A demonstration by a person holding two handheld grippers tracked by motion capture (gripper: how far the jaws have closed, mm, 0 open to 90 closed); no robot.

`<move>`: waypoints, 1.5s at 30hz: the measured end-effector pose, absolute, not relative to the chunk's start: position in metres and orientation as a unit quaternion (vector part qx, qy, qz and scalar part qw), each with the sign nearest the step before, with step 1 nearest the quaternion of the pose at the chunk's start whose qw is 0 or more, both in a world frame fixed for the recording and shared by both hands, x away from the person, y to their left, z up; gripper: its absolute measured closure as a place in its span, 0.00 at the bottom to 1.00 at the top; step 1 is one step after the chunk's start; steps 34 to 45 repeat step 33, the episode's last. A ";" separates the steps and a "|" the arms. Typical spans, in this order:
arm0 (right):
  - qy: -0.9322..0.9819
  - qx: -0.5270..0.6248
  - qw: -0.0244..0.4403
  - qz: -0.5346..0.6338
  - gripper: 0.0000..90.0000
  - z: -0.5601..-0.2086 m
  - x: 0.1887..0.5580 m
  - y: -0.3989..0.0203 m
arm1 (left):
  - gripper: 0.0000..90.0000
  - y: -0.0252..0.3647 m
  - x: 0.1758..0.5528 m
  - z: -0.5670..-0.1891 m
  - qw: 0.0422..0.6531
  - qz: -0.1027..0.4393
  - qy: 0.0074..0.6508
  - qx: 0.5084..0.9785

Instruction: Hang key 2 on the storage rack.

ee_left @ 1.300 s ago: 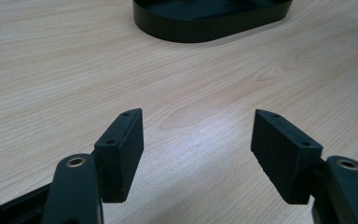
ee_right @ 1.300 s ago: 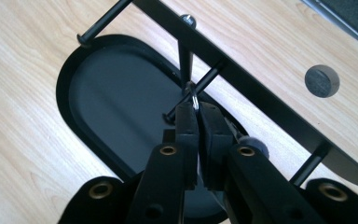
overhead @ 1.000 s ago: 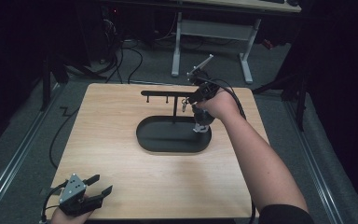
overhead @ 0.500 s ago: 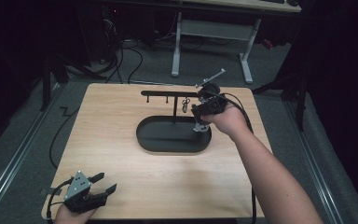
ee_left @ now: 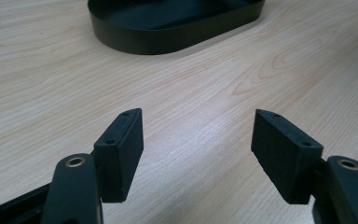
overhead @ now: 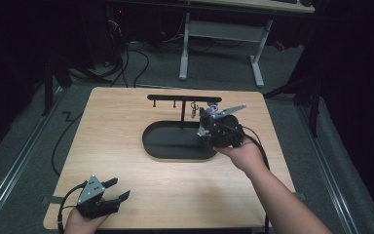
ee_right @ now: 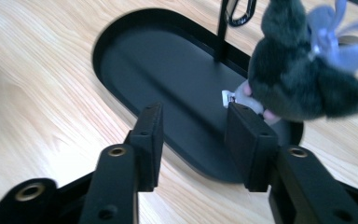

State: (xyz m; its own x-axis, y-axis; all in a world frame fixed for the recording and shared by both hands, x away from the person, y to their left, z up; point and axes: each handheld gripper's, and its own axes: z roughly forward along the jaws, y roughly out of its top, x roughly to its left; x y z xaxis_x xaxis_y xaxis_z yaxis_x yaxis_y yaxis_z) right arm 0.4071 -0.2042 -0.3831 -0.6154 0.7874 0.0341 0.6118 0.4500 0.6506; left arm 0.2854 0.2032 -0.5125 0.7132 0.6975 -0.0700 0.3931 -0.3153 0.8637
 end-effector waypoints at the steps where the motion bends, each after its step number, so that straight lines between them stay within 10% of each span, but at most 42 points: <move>1: 0.840 0.413 0.146 0.320 0.61 -0.387 0.402 -0.207 | 0.39 0.202 0.286 -0.512 0.472 0.159 0.341 0.797; 24: 0.758 0.474 0.232 0.384 0.34 -0.516 0.284 -0.277 | 0.39 0.170 0.296 -0.515 0.473 0.139 0.310 0.813; 45: 0.742 0.491 0.244 0.385 0.29 -0.524 0.264 -0.297 | 0.38 0.155 0.306 -0.508 0.494 0.138 0.308 0.802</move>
